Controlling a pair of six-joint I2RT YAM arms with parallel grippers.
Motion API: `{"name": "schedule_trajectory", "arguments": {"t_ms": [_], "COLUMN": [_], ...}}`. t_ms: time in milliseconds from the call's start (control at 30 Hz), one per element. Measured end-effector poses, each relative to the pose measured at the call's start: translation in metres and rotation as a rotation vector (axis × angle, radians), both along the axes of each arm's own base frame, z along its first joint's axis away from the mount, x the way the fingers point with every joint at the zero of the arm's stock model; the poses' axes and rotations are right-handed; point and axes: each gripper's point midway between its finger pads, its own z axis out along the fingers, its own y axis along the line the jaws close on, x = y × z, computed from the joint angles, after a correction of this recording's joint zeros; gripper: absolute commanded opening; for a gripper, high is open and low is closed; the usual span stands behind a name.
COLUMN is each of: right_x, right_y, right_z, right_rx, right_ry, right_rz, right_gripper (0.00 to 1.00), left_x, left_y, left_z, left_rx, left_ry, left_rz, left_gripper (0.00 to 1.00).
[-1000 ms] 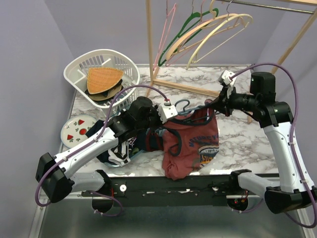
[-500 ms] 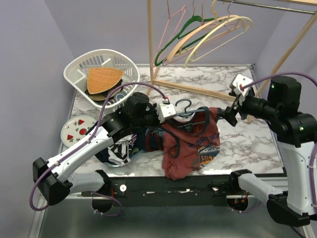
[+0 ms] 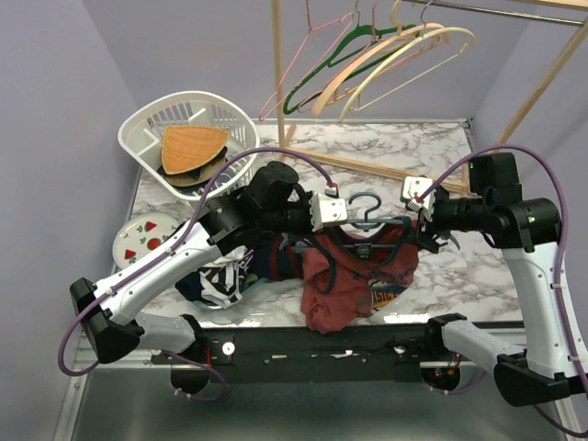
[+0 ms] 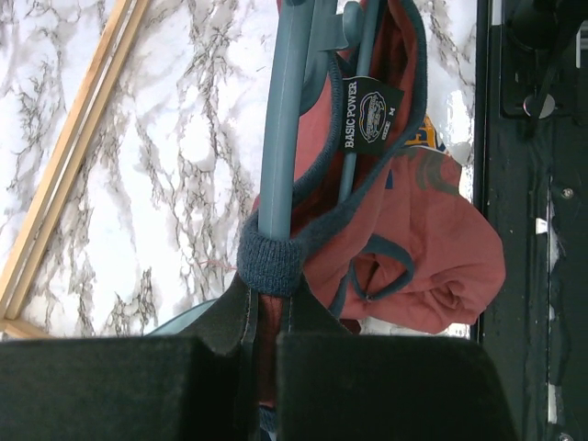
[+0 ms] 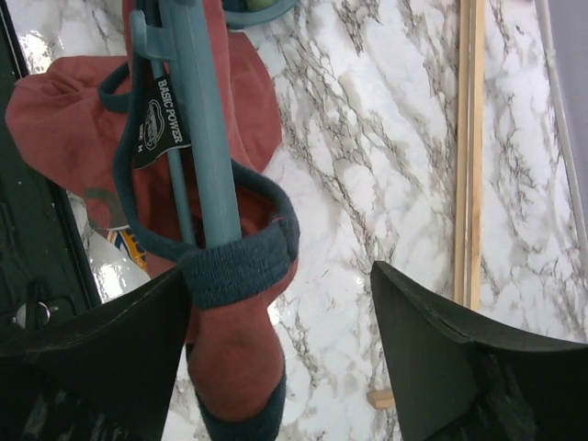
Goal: Place the tank top on the hanger
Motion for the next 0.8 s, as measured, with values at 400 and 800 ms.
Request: {"name": "schedule_trajectory", "arguments": {"t_ms": [400,800], "right_x": [-0.008,-0.015], "right_y": [0.015,0.018], "right_z": [-0.012,-0.032], "right_rx": [0.038,0.083], "right_ry": [0.022,0.146], "right_rz": [0.13,0.089], "right_gripper": [0.49,0.0], "left_x": [0.005,0.012], "left_y": [0.005,0.006], "left_z": [-0.003,-0.001], "left_rx": [0.05,0.054], "left_ry": [-0.037,-0.07], "left_rz": [0.007,0.034], "left_gripper": [0.0,0.39]}}
